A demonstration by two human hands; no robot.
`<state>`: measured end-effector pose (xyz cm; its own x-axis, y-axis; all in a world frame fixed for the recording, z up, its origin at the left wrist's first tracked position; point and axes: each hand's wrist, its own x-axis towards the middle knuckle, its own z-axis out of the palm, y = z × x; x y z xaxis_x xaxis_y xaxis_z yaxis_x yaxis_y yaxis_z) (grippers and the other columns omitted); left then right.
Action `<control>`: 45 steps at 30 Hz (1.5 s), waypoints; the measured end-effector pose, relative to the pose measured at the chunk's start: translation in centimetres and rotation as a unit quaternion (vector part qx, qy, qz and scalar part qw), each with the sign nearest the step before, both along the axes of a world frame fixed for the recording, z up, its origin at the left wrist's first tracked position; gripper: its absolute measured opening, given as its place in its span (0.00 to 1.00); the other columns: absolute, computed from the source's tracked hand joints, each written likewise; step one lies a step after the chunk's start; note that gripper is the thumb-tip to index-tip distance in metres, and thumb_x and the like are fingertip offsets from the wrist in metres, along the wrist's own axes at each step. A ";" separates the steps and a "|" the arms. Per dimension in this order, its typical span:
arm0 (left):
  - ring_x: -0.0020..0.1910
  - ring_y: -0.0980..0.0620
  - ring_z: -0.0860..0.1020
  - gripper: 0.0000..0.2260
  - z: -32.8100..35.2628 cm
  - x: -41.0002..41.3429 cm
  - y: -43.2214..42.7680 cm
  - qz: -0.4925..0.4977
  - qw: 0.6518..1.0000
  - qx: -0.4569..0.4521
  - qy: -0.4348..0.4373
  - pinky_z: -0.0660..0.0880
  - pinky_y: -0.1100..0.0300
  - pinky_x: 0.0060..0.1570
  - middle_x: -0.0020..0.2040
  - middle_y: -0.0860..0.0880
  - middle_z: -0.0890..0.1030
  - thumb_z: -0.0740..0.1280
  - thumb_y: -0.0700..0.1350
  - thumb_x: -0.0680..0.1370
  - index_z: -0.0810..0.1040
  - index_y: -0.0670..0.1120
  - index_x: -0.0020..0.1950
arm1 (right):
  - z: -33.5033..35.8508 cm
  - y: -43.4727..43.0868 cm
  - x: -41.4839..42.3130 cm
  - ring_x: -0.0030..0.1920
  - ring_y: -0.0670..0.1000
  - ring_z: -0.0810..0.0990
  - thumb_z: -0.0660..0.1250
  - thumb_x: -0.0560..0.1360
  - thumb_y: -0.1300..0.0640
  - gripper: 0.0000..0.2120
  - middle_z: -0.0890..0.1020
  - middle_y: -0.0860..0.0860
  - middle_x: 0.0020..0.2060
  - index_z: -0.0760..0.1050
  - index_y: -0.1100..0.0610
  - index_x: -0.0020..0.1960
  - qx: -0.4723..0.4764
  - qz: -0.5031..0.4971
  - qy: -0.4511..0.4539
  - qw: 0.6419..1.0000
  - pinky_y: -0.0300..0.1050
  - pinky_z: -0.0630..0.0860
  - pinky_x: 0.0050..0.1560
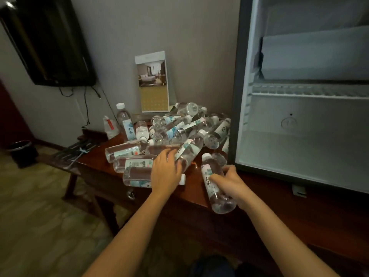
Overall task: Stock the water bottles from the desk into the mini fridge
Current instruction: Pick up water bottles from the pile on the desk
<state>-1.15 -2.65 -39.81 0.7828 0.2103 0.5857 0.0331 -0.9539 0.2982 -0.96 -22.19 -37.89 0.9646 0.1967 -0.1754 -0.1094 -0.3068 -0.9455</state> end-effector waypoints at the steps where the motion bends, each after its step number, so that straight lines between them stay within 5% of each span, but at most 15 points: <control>1: 0.58 0.46 0.74 0.16 0.0 0.0 -0.3 0.004 1.000 -0.013 -0.016 0.71 0.53 0.56 0.60 0.44 0.75 0.61 0.47 0.78 0.73 0.43 0.64 | -0.1 -0.8 -0.5 0.43 0.49 0.79 0.68 0.72 0.54 0.22 0.76 0.50 0.45 0.61 0.52 0.61 0.013 0.008 0.009 1.000 0.43 0.78 0.34; 4: 0.55 0.47 0.74 0.14 0.3 -0.1 -0.6 0.000 0.997 -0.061 -0.053 0.70 0.57 0.51 0.57 0.44 0.76 0.60 0.47 0.78 0.74 0.42 0.61 | -0.1 -2.9 -1.3 0.41 0.51 0.82 0.68 0.72 0.55 0.20 0.78 0.52 0.46 0.62 0.48 0.58 0.039 0.015 0.028 0.999 0.39 0.76 0.28; 9: 0.55 0.46 0.74 0.18 -0.2 -2.0 0.7 -0.063 0.990 -0.085 -0.096 0.68 0.53 0.55 0.55 0.43 0.75 0.61 0.48 0.74 0.74 0.41 0.61 | -0.5 -5.1 -1.7 0.43 0.55 0.83 0.68 0.73 0.54 0.20 0.79 0.56 0.49 0.63 0.47 0.60 0.068 0.003 0.035 0.997 0.44 0.79 0.33; 17: 0.67 0.47 0.68 0.33 -2.9 -4.9 7.4 -0.086 0.986 0.133 0.056 0.55 0.48 0.69 0.67 0.48 0.72 0.61 0.65 0.71 0.67 0.48 0.70 | -1.0 -5.2 -1.9 0.42 0.55 0.82 0.67 0.74 0.52 0.18 0.78 0.55 0.45 0.64 0.49 0.61 0.089 -0.044 0.053 0.994 0.45 0.77 0.32; 22: 0.64 0.51 0.69 0.35 -0.7 -3.9 7.8 -0.102 0.973 0.142 0.149 0.59 0.54 0.67 0.63 0.52 0.72 0.68 0.66 0.67 0.66 0.48 0.68 | -1.1 -4.1 -2.5 0.41 0.55 0.82 0.67 0.74 0.52 0.20 0.78 0.55 0.46 0.64 0.50 0.63 0.098 -0.044 0.056 0.993 0.44 0.77 0.32; 26: 0.63 0.51 0.70 0.35 -1.1 -4.9 7.4 -0.142 0.975 0.124 0.116 0.61 0.55 0.65 0.62 0.50 0.73 0.69 0.65 0.67 0.68 0.45 0.67 | -1.4 -3.2 -3.0 0.45 0.56 0.82 0.67 0.74 0.52 0.21 0.77 0.56 0.50 0.64 0.49 0.64 0.094 -0.035 0.057 0.993 0.45 0.77 0.33; 30: 0.54 0.56 0.73 0.35 -1.8 -6.2 5.4 -0.190 0.980 0.001 0.060 0.69 0.64 0.55 0.57 0.53 0.74 0.66 0.68 0.65 0.71 0.46 0.62 | -1.4 -2.5 -2.8 0.45 0.56 0.82 0.67 0.74 0.51 0.21 0.77 0.56 0.52 0.64 0.47 0.64 0.094 -0.032 0.058 0.993 0.44 0.78 0.32; 34: 0.47 0.68 0.73 0.23 -2.5 -6.5 2.7 -0.180 0.964 -0.194 0.027 0.69 0.73 0.42 0.50 0.63 0.72 0.70 0.65 0.64 0.68 0.58 0.53 | -1.6 -1.9 -2.6 0.46 0.56 0.81 0.67 0.74 0.50 0.22 0.76 0.56 0.53 0.64 0.47 0.65 0.106 -0.044 0.058 0.992 0.44 0.78 0.32; 37: 0.45 0.62 0.77 0.15 -3.2 -6.0 1.6 -0.134 0.934 -0.330 0.000 0.73 0.66 0.41 0.47 0.58 0.77 0.73 0.56 0.67 0.70 0.59 0.47 | -1.5 -1.5 -2.4 0.46 0.55 0.80 0.67 0.74 0.50 0.21 0.75 0.55 0.54 0.64 0.47 0.65 0.122 -0.056 0.064 0.989 0.43 0.77 0.32; 41: 0.42 0.45 0.81 0.10 -2.9 -5.4 0.3 -0.114 0.860 -0.496 -0.028 0.79 0.44 0.44 0.43 0.45 0.81 0.69 0.52 0.71 0.75 0.48 0.46 | -1.7 -1.3 -2.3 0.47 0.55 0.80 0.66 0.74 0.51 0.20 0.75 0.53 0.52 0.64 0.47 0.64 0.138 -0.061 0.059 0.987 0.44 0.77 0.34; 45: 0.37 0.49 0.82 0.08 -2.2 -4.6 0.1 -0.136 0.825 -0.548 -0.026 0.78 0.56 0.35 0.38 0.47 0.82 0.66 0.49 0.75 0.76 0.45 0.45 | -2.1 -1.6 -2.2 0.49 0.56 0.79 0.66 0.74 0.51 0.22 0.74 0.56 0.57 0.63 0.47 0.66 0.147 -0.068 0.053 0.985 0.48 0.78 0.39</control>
